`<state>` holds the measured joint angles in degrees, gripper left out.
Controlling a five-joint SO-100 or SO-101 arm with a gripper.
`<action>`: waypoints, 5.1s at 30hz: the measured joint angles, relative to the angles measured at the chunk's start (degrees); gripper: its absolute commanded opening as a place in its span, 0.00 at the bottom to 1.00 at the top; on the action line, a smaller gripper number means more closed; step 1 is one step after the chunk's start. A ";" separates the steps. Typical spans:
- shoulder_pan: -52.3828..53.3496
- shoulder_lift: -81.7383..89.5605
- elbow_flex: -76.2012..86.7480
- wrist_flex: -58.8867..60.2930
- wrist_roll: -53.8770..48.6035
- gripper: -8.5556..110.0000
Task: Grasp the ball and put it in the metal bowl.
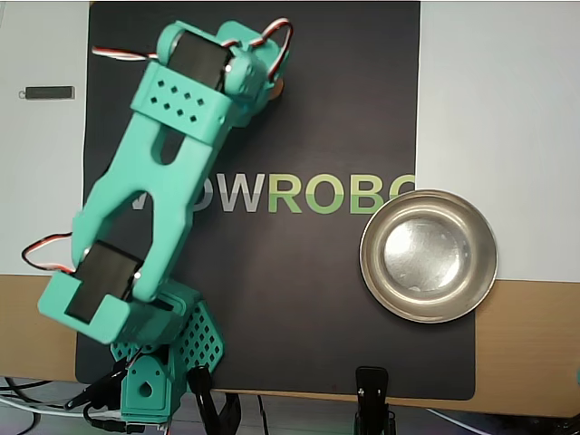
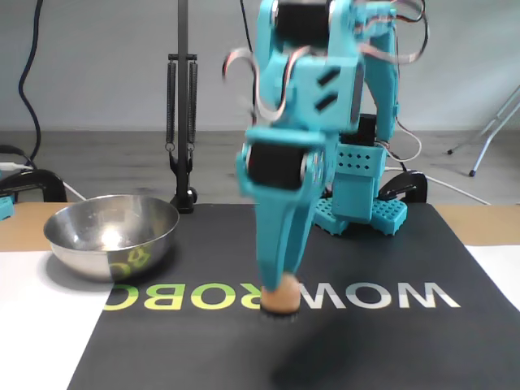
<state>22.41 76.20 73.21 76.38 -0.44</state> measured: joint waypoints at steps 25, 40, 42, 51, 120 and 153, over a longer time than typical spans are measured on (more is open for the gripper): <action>4.48 4.48 0.00 1.58 0.00 0.28; 12.13 4.48 0.00 1.58 0.00 0.28; 13.71 4.48 0.18 1.58 0.00 0.28; 18.54 6.24 4.13 1.58 0.00 0.28; 44.47 -3.34 -2.20 1.41 0.18 0.28; 44.65 -3.60 -2.20 1.41 -0.35 0.42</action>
<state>67.06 72.60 71.02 77.78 -0.79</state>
